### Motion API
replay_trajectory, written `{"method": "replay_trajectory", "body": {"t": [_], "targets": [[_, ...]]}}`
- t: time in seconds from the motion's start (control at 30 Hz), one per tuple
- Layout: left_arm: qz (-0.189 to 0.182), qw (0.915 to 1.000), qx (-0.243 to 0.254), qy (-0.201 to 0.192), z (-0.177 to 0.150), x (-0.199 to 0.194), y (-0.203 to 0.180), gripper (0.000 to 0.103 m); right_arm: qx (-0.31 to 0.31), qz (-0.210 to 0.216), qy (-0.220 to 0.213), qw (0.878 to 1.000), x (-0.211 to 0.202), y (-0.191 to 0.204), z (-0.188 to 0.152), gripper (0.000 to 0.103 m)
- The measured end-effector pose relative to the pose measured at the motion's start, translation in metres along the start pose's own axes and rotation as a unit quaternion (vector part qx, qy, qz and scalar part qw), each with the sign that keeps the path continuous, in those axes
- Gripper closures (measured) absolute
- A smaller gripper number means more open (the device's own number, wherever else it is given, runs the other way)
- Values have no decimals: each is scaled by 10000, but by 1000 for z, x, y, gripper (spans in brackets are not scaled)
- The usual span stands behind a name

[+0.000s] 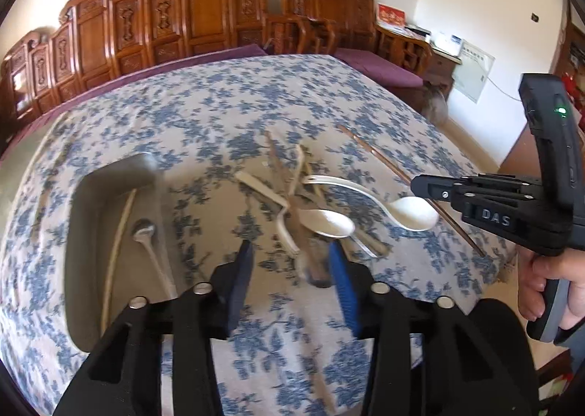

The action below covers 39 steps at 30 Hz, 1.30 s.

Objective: Organize utensils
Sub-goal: 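Grasp a wooden chopstick with the right tool while the left grasps another chopstick, then lower the left chopstick into the tray and open while the right holds its chopstick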

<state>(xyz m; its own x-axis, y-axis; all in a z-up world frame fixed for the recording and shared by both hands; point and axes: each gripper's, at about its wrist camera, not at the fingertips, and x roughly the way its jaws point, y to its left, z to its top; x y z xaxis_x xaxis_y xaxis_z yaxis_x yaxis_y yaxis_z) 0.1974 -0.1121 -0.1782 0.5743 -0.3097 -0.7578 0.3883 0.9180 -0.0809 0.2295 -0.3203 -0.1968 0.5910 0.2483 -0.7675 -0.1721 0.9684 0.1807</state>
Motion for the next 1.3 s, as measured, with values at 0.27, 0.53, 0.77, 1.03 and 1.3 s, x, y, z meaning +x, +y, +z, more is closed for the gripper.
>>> {"method": "replay_trajectory", "body": {"t": [0.27, 0.53, 0.77, 1.03, 1.3], "targets": [[173, 9992, 277, 216, 18, 24, -20, 75, -82, -56, -112, 9999, -16, -25, -9, 97], [396, 9966, 354, 634, 42, 77, -17, 77, 1, 69, -104, 9999, -15, -34, -5, 97], [229, 9944, -198, 1010, 56, 113, 7, 89, 158, 191, -95, 9996, -16, -40, -4, 97], [172, 9928, -378, 1125, 58, 125, 13, 97, 275, 229, -131, 9993, -19, -47, -2, 97], [195, 9950, -238, 955, 55, 103, 2, 99, 265, 283, -137, 9992, -21, -45, -1, 97]]}}
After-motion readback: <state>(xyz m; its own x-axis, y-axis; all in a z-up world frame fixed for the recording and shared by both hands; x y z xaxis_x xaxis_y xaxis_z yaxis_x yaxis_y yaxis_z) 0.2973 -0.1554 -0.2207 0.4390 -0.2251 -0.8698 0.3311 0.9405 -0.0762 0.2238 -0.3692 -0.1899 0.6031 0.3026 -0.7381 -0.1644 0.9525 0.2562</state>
